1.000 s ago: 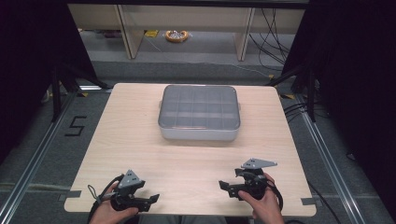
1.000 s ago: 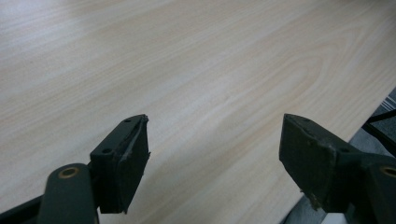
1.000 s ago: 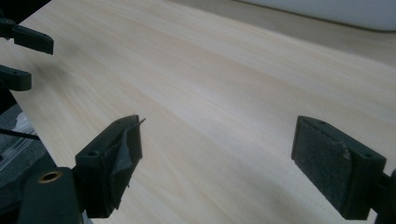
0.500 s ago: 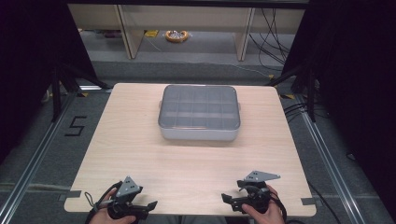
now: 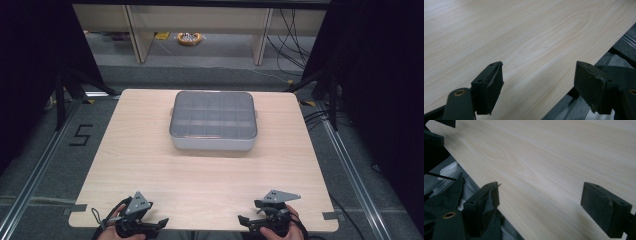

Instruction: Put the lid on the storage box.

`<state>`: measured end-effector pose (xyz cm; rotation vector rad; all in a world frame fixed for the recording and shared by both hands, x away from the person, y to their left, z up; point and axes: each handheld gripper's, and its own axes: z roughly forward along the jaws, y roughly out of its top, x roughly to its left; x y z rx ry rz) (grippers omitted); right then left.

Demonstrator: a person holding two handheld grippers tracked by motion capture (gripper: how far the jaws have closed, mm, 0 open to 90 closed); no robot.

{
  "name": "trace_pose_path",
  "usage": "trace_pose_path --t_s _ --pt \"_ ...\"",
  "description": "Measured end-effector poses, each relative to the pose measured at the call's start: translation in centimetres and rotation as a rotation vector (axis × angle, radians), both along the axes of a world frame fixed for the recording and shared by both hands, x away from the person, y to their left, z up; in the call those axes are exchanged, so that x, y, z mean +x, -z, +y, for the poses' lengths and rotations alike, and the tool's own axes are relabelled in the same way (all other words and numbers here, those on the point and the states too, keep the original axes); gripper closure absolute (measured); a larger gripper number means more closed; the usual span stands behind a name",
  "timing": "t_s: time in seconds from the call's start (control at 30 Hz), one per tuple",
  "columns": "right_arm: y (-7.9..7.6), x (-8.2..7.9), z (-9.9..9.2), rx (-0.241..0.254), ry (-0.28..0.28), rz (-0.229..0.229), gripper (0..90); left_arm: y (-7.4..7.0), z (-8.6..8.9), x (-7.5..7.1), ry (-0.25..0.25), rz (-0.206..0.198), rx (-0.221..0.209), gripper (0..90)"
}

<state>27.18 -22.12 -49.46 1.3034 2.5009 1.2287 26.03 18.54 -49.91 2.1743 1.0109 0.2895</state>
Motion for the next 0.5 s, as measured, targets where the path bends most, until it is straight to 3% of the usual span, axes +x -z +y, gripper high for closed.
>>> trace_pose_path --t_s 0.07,0.1,0.23,0.33,0.47,0.5 --pt "0.05 0.00 -0.03 -0.002 0.004 -0.009 16.5 0.04 -0.04 0.02 -0.003 -0.002 0.004 22.9" --pt "0.07 0.05 -0.05 0.005 -0.012 0.009 16.5 0.04 -0.02 0.03 -0.001 -0.003 0.005 22.9" --pt "0.13 -0.04 0.04 0.010 0.001 0.005 16.5 0.10 -0.08 -0.06 -0.009 0.014 -0.026 22.9" --pt "0.17 0.00 0.01 0.004 -0.002 -0.002 16.5 0.01 0.07 0.04 0.012 0.006 -0.006 22.9" --pt "0.16 0.04 0.00 0.009 0.000 -0.003 16.5 0.09 -0.02 -0.01 0.000 0.017 -0.020 22.9" --pt "0.04 0.08 -0.16 -0.017 -0.007 -0.009 16.5 0.03 0.07 0.04 0.010 0.012 -0.008 23.0"
